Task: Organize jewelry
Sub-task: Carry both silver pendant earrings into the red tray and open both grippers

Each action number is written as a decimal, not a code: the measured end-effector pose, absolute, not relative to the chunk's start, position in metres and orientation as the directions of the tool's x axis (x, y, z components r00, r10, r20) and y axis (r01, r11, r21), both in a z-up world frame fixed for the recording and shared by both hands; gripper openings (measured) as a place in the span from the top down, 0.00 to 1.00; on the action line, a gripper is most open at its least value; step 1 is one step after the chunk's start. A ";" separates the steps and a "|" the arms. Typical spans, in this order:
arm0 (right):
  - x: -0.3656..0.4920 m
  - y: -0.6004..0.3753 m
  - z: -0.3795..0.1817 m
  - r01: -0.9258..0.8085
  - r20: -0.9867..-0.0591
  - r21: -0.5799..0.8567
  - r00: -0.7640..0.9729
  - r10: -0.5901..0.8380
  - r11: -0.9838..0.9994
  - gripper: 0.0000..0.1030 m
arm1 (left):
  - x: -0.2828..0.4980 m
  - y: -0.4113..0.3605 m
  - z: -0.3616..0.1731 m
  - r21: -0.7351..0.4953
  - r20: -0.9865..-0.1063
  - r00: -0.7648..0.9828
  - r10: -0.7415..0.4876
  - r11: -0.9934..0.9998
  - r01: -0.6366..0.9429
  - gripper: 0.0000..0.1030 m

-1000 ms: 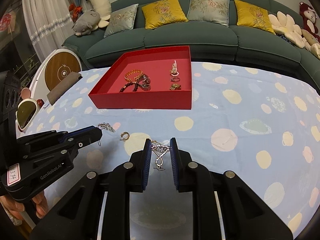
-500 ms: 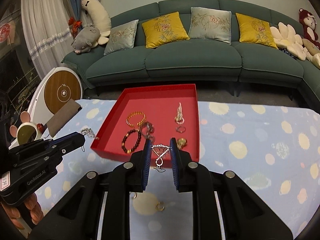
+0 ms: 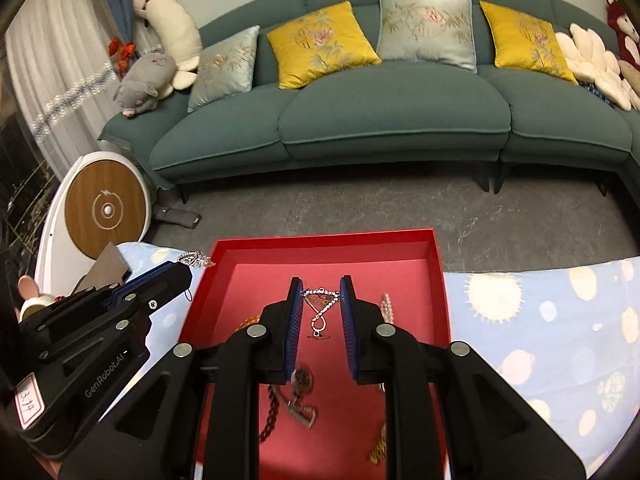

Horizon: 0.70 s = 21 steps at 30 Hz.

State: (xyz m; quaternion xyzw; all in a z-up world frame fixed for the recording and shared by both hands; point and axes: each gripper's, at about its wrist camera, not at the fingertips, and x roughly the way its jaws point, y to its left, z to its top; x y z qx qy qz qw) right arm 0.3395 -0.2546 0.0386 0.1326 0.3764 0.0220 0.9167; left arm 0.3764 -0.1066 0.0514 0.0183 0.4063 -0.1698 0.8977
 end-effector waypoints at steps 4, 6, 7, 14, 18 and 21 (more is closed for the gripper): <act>0.359 -0.256 0.022 0.074 -0.714 0.256 0.687 0.137 0.964 0.82 | 0.392 -0.113 0.036 -0.083 -0.759 0.597 -0.261 0.947 0.309 0.94; 0.366 -0.255 0.015 0.072 -0.726 0.257 0.672 0.143 0.964 0.82 | 0.399 -0.115 0.028 -0.076 -0.773 0.584 -0.247 0.951 0.301 0.94; 0.368 -0.255 0.011 0.072 -0.732 0.254 0.666 0.143 0.965 0.82 | 0.402 -0.115 0.025 -0.079 -0.775 0.582 -0.244 0.952 0.294 0.94; 0.377 -0.259 -0.004 0.084 -0.740 0.271 0.655 0.152 0.959 0.79 | 0.409 -0.108 0.013 -0.099 -0.781 0.583 -0.225 0.965 0.241 0.72; 0.363 -0.265 0.005 0.086 -0.711 0.276 0.688 0.143 0.957 0.73 | 0.391 -0.090 0.026 -0.120 -0.762 0.600 -0.243 0.964 0.238 0.71; 0.335 -0.271 0.022 0.064 -0.683 0.268 0.716 0.143 0.961 0.73 | 0.356 -0.072 0.042 -0.125 -0.745 0.617 -0.256 0.961 0.247 0.69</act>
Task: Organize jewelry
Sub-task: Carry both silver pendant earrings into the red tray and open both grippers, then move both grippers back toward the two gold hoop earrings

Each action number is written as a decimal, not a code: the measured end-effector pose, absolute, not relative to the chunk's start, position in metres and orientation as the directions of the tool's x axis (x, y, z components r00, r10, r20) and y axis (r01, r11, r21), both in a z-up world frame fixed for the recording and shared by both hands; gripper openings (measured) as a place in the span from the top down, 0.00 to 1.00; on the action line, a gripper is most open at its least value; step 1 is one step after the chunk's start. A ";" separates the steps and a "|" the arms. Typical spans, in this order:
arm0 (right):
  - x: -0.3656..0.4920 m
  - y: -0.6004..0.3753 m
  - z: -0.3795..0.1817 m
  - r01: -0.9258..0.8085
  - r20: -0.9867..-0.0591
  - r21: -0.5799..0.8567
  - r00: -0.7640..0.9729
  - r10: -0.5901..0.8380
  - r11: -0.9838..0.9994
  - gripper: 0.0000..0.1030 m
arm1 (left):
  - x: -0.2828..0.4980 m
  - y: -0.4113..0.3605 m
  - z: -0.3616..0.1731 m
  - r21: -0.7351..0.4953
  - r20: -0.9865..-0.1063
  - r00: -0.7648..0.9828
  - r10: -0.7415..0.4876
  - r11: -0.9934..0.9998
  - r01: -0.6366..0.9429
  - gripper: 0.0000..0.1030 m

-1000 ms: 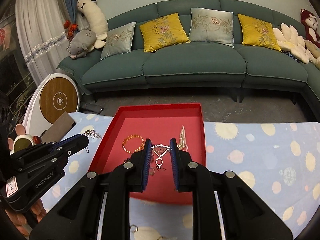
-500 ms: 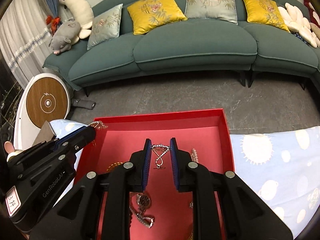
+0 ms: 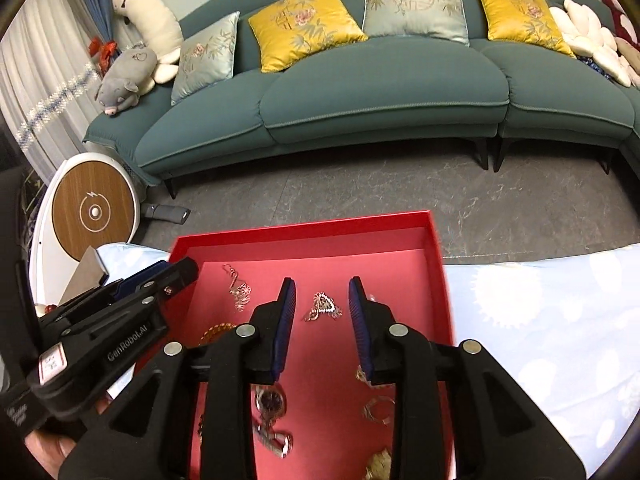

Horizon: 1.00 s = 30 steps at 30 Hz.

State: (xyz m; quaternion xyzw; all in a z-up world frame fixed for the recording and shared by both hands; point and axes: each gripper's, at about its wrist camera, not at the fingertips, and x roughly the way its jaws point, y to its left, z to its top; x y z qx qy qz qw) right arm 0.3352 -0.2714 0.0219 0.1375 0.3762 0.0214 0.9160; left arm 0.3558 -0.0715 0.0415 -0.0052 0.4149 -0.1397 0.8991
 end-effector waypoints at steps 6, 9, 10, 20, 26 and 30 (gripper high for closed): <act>0.236 -0.268 0.059 -0.005 -0.650 0.162 0.752 0.110 0.987 0.73 | 0.274 -0.043 0.056 -0.077 -0.749 0.624 -0.225 0.964 0.256 0.67; 0.189 -0.267 0.062 -0.010 -0.669 0.161 0.735 0.116 0.987 0.73 | 0.237 -0.033 0.058 -0.088 -0.758 0.606 -0.241 0.958 0.272 0.67; 0.174 -0.266 0.059 -0.010 -0.677 0.165 0.726 0.120 0.986 0.73 | 0.224 -0.029 0.057 -0.105 -0.759 0.597 -0.259 0.954 0.279 0.66; 0.104 -0.240 -0.001 0.042 -0.754 0.235 0.639 0.155 0.971 0.72 | 0.143 -0.034 0.023 -0.148 -0.786 0.550 -0.283 0.949 0.278 0.56; 0.110 -0.229 -0.031 0.040 -0.775 0.208 0.617 0.140 0.977 0.72 | 0.139 -0.044 -0.002 -0.121 -0.807 0.520 -0.279 0.941 0.316 0.56; 0.118 -0.218 -0.044 0.010 -0.780 0.160 0.614 0.120 0.987 0.72 | 0.140 -0.046 -0.010 -0.126 -0.815 0.504 -0.287 0.936 0.328 0.56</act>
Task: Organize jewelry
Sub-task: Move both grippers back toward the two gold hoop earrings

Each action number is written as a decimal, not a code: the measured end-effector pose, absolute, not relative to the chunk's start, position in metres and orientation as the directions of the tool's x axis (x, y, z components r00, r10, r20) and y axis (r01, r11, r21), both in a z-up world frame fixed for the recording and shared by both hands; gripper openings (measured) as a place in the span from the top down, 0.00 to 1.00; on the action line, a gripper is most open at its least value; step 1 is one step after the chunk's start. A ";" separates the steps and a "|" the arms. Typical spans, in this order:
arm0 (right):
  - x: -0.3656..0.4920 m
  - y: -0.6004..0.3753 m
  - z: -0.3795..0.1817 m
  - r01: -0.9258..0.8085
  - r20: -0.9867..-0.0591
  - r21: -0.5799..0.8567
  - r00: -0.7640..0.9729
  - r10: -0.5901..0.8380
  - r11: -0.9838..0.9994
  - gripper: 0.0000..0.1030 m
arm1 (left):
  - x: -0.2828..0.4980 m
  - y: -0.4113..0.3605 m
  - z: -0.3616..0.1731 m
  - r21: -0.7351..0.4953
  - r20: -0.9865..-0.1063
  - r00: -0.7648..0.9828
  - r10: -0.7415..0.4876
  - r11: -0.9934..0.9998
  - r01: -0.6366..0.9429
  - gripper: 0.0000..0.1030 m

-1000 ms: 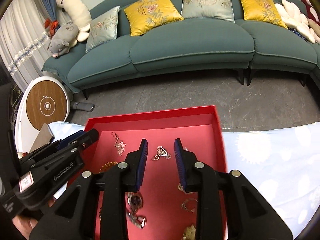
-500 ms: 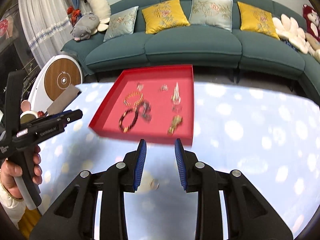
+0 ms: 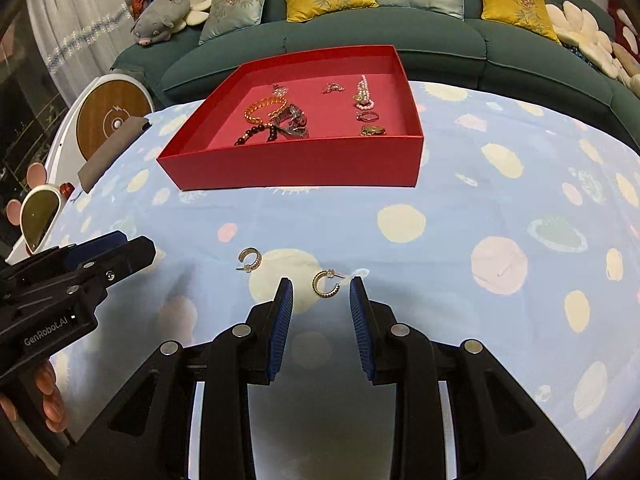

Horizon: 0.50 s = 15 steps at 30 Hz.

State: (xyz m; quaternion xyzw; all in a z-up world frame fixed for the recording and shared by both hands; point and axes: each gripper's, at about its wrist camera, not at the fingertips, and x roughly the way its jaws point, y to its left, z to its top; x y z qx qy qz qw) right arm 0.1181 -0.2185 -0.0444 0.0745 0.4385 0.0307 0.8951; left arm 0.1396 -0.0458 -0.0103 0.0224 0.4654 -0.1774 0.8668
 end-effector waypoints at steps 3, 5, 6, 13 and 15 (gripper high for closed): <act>0.123 -0.213 -0.053 -0.010 -0.791 0.127 0.602 0.108 0.992 0.72 | 0.140 -0.047 -0.015 -0.118 -0.816 0.502 -0.286 0.933 0.339 0.56; 0.126 -0.213 -0.057 -0.011 -0.794 0.114 0.599 0.098 0.993 0.72 | 0.142 -0.047 -0.017 -0.119 -0.819 0.497 -0.288 0.931 0.344 0.56; 0.128 -0.213 -0.059 -0.010 -0.796 0.112 0.598 0.096 0.994 0.72 | 0.142 -0.047 -0.018 -0.119 -0.820 0.495 -0.288 0.931 0.345 0.56; 0.130 -0.213 -0.062 -0.023 -0.789 0.084 0.609 0.080 0.996 0.73 | 0.146 -0.052 -0.025 -0.128 -0.827 0.477 -0.297 0.926 0.356 0.56; 0.129 -0.211 -0.062 -0.026 -0.788 0.075 0.611 0.075 0.997 0.76 | 0.146 -0.055 -0.026 -0.132 -0.827 0.472 -0.306 0.921 0.366 0.56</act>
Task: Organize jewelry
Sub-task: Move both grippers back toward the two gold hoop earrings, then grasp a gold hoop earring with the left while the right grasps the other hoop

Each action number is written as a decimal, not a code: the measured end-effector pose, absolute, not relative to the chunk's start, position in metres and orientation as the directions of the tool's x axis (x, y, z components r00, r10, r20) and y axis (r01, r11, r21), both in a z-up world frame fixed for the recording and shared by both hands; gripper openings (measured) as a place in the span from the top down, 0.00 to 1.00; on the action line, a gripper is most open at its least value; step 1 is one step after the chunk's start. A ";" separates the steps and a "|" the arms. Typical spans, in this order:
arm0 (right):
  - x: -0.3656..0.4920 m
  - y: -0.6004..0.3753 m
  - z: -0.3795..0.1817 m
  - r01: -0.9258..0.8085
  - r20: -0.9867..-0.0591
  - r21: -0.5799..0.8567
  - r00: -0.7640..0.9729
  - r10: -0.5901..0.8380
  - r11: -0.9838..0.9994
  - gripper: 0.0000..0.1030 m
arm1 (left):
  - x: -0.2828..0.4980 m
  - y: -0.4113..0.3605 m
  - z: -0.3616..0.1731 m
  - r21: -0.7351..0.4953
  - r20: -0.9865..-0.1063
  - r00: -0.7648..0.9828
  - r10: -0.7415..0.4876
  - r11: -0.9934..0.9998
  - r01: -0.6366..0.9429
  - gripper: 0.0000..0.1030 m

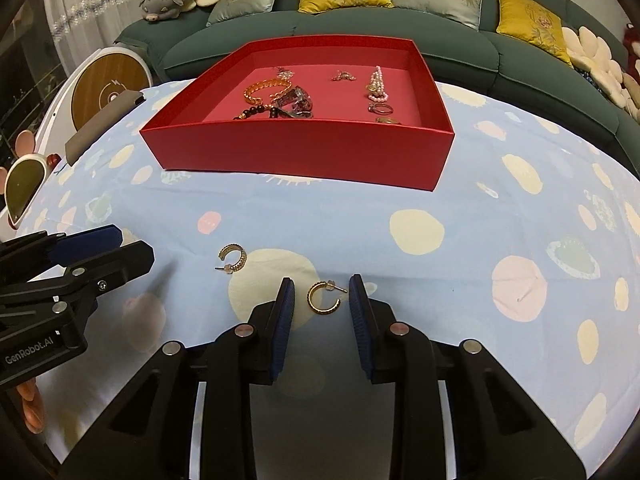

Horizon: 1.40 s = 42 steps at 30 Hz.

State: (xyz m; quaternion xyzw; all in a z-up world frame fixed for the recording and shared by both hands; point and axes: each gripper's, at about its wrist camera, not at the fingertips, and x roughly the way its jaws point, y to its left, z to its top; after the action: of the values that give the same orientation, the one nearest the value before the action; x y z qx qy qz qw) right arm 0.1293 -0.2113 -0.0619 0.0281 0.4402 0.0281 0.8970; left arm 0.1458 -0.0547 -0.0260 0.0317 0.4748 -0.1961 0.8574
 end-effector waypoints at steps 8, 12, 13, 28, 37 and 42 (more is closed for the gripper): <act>0.128 -0.215 -0.060 -0.025 -0.788 0.096 0.608 0.091 0.995 0.81 | 0.147 -0.070 -0.031 -0.160 -0.823 0.446 -0.352 0.897 0.413 0.56; 0.126 -0.219 -0.055 -0.019 -0.786 0.111 0.610 0.099 0.994 0.81 | 0.148 -0.082 -0.035 -0.168 -0.822 0.432 -0.372 0.882 0.441 0.56; 0.126 -0.220 -0.054 -0.016 -0.785 0.114 0.611 0.100 0.993 0.81 | 0.148 -0.085 -0.036 -0.164 -0.822 0.430 -0.373 0.879 0.448 0.56; 0.120 -0.244 -0.045 0.024 -0.773 0.150 0.626 0.102 0.988 0.81 | 0.155 -0.101 -0.046 -0.161 -0.798 0.446 -0.405 0.857 0.490 0.81; 0.118 -0.251 -0.039 0.036 -0.764 0.162 0.637 0.102 0.986 0.81 | 0.151 -0.106 -0.046 -0.150 -0.796 0.446 -0.409 0.847 0.510 0.86; 0.119 -0.250 -0.035 0.036 -0.756 0.168 0.646 0.106 0.985 0.81 | 0.150 -0.103 -0.036 -0.155 -0.784 0.461 -0.416 0.850 0.503 0.86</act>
State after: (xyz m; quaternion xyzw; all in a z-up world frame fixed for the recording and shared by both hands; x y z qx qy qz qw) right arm 0.1191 -0.2502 -0.0350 0.0843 0.4205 0.0193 0.9032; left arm 0.1503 -0.1028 -0.0358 0.0493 0.4439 -0.2693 0.8532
